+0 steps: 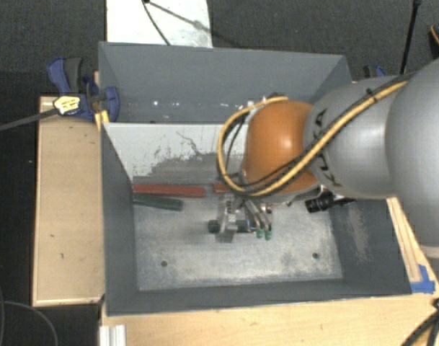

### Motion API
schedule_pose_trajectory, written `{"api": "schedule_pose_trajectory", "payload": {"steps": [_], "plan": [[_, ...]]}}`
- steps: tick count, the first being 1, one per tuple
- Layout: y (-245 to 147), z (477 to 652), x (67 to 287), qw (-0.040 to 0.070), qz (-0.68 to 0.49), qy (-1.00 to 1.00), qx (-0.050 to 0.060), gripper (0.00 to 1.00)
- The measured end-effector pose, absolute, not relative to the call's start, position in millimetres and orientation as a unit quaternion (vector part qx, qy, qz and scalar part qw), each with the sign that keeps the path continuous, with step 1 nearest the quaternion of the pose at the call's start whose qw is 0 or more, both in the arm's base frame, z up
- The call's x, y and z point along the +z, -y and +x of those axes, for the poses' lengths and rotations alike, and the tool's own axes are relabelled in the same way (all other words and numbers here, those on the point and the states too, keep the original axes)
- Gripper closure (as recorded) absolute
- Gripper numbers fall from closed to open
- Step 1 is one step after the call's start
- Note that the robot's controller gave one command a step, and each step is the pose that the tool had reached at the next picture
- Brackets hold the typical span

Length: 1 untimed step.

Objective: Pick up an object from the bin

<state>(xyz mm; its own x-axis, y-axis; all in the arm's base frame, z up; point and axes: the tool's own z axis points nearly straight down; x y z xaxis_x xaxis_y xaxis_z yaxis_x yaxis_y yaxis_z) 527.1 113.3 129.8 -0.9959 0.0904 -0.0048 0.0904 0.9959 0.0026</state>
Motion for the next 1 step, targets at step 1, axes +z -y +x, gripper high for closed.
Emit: {"api": "schedule_pose_trajectory", "payload": {"steps": [1], "plan": [[-113.6,529.1,195.5,0.004,0.044,-0.999,0.002,1.00]]}}
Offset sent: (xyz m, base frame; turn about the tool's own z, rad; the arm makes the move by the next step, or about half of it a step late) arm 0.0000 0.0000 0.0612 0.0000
